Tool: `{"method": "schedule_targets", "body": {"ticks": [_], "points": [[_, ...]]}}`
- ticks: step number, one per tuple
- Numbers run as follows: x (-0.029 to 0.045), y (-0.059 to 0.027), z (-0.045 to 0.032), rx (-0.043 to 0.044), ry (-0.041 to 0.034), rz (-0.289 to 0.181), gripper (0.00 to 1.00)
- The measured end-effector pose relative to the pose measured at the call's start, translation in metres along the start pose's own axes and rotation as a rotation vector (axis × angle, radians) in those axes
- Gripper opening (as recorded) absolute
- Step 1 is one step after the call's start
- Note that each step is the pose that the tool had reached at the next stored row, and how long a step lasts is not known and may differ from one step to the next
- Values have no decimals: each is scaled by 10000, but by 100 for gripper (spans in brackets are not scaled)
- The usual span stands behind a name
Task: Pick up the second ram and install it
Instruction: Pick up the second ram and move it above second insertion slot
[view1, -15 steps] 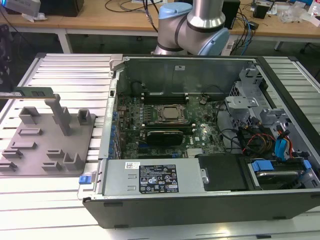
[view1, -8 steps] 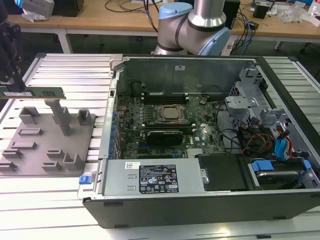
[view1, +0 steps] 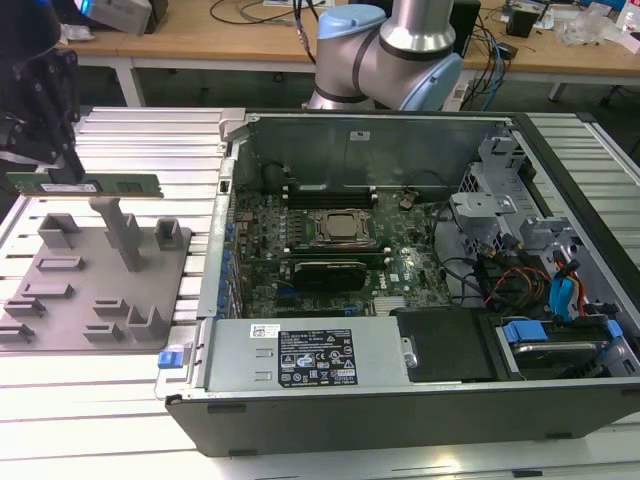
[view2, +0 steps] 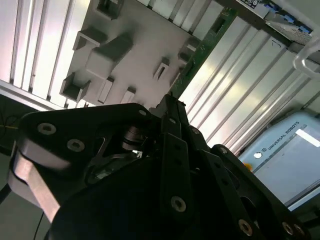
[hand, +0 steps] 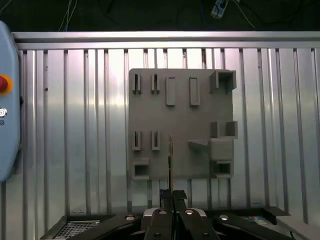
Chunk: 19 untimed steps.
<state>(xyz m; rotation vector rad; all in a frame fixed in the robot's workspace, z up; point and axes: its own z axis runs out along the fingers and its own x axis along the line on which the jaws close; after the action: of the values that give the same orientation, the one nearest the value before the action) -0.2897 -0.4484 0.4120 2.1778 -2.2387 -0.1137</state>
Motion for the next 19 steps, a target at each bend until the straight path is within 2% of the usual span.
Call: {"method": "schedule_targets", "body": {"ticks": [1, 3, 5, 8, 10, 12, 19], "points": [[-2, -84, -6, -1, 0, -1, 9], [-5, -191, -12, 0, 0, -1, 9], [-7, -250, -16, -1, 0, -1, 9], [-13, -447, -28, 0, -1, 6, 9], [-14, -507, -32, -1, 0, 9, 9], [-17, -614, -39, 0, -1, 17, 9], [-25, -873, -55, 0, -2, 40, 9]]}}
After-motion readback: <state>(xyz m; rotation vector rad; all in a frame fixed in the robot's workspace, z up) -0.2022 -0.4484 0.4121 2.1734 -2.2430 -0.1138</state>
